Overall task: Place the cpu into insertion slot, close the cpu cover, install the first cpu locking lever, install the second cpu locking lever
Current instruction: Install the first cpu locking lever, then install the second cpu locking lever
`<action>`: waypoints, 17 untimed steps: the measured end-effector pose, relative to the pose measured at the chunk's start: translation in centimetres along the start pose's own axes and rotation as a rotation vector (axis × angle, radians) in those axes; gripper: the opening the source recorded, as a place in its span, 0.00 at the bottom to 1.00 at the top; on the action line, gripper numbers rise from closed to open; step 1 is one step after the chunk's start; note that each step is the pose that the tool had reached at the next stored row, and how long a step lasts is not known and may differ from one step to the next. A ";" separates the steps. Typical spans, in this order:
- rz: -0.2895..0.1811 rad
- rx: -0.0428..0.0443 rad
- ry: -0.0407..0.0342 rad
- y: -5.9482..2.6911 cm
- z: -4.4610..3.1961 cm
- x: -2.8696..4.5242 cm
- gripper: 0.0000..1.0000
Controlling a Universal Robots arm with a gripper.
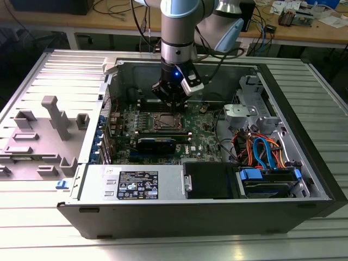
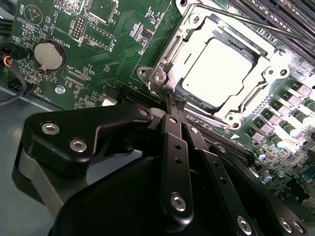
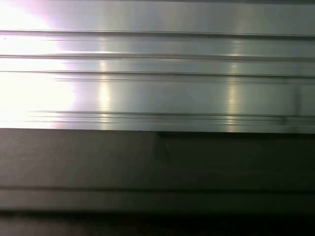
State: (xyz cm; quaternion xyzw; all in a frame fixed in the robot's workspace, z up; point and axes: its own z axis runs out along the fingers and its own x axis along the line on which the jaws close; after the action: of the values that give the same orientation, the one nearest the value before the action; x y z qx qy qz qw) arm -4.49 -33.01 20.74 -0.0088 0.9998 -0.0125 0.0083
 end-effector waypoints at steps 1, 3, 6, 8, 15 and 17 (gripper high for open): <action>0.000 -0.0001 0.0000 -0.07 0.00 0.00 0.11; 0.000 0.0000 0.0000 -0.08 0.00 0.00 0.11; 0.000 0.0000 0.0000 -0.11 0.00 0.00 0.11; 0.000 0.0000 0.0000 -0.11 0.00 0.00 0.11; 0.000 0.0000 0.0000 -0.30 0.01 0.00 0.11; 0.000 0.0000 0.0000 -0.46 0.01 0.01 0.11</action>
State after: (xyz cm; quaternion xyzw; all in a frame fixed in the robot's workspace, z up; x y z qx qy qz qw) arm -4.49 -33.47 20.74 -0.0088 0.9998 -0.0125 0.0083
